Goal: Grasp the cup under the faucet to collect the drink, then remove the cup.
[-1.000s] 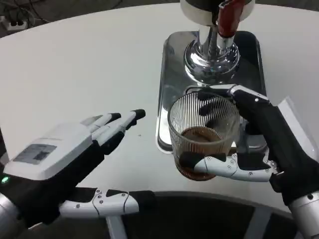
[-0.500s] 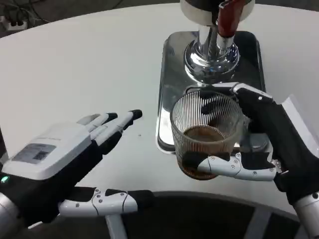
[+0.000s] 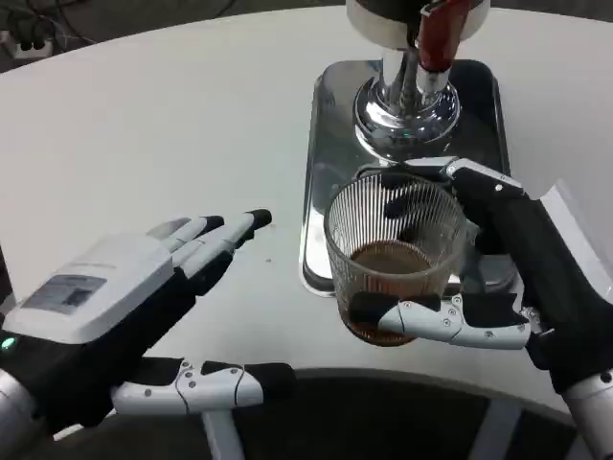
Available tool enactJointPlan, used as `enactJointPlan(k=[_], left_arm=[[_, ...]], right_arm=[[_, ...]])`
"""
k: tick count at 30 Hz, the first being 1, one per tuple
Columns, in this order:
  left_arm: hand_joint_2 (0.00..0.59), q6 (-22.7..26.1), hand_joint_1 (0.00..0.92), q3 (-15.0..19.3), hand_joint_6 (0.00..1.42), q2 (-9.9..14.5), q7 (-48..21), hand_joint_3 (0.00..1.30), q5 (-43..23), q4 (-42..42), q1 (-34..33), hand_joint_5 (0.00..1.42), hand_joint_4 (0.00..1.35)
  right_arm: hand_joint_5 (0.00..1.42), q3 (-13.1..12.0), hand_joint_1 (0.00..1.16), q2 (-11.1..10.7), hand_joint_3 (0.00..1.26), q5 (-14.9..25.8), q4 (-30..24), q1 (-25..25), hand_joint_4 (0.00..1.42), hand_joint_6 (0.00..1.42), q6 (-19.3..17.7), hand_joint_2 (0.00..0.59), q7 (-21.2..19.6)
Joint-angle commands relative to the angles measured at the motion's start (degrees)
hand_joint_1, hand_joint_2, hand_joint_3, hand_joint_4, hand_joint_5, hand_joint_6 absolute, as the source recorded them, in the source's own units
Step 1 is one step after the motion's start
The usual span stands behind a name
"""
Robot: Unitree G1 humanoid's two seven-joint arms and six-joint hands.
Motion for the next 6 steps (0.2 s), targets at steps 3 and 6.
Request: enactJointPlan(k=[3, 6], left_arm=[[0.074, 0.2, 0.0, -0.2, 0.0, 1.0, -0.3, 0.0, 0.1, 0.8, 0.2, 0.0, 0.0], [0.074, 0.2, 0.0, -0.2, 0.0, 1.1, -0.3, 0.0, 0.2, 0.9, 0.2, 0.0, 0.0]], right_arm=[[1.23, 0.1, 0.97, 0.5, 0.91, 0.9, -1.1, 0.1, 1.04, 1.34, -2.7, 0.125, -0.1], [1.24, 0.1, 0.97, 0.5, 0.91, 0.9, -1.2, 0.2, 1.04, 1.34, -2.6, 0.129, -0.1]])
